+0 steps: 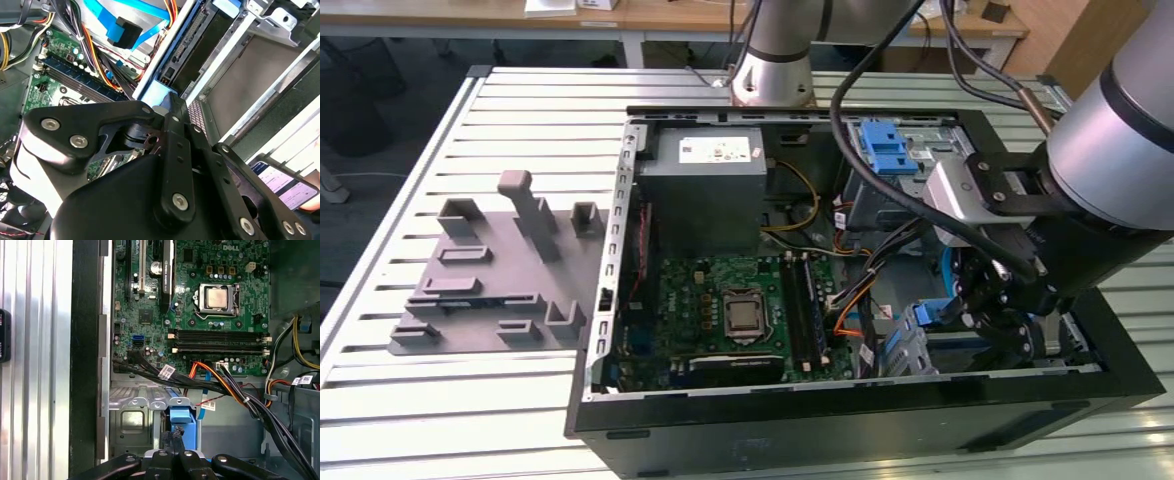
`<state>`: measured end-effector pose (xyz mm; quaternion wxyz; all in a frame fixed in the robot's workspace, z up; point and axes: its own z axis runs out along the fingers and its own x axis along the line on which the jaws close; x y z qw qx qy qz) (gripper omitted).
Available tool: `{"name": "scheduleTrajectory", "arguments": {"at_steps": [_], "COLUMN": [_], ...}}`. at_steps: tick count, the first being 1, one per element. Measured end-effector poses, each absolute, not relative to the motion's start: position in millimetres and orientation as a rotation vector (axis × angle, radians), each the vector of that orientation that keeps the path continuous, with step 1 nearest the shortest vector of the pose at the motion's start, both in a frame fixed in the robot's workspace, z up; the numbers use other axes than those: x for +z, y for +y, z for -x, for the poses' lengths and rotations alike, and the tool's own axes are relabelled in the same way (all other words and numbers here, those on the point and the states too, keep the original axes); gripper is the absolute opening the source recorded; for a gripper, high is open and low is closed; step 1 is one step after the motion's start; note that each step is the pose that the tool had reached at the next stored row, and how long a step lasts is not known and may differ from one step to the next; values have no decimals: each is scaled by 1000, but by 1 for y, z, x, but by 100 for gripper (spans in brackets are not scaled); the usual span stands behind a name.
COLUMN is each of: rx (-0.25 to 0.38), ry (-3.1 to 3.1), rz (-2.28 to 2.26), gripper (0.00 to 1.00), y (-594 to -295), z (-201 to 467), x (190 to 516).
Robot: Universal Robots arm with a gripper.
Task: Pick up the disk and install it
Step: 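Insert the disk into the insertion slot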
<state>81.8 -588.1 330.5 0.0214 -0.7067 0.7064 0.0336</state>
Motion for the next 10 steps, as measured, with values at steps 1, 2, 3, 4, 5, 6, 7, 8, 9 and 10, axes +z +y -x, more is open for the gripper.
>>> {"name": "scheduleTrajectory", "arguments": {"at_steps": [1, 2, 3, 4, 5, 6, 7, 8, 9, 10], "rx": [104, 104, 104, 104, 104, 104, 104, 104, 104, 104], "ry": [2190, 2190, 2189, 2189, 2189, 2189, 2190, 2190, 2190, 2189], "rz": [2190, 2190, 2190, 2190, 2190, 2190, 2190, 2190, 2190, 2190], "gripper": [11, 11, 11, 11, 11, 11, 11, 11, 11, 11], "y": [-588, -588, -588, -588, -588, -588, -588, -588, -588, -588], "z": [-82, -82, -82, -82, -82, -82, -82, -82, -82, -82], "x": [331, 330, 330, 330, 329, 329, 329, 329, 329, 330]}}
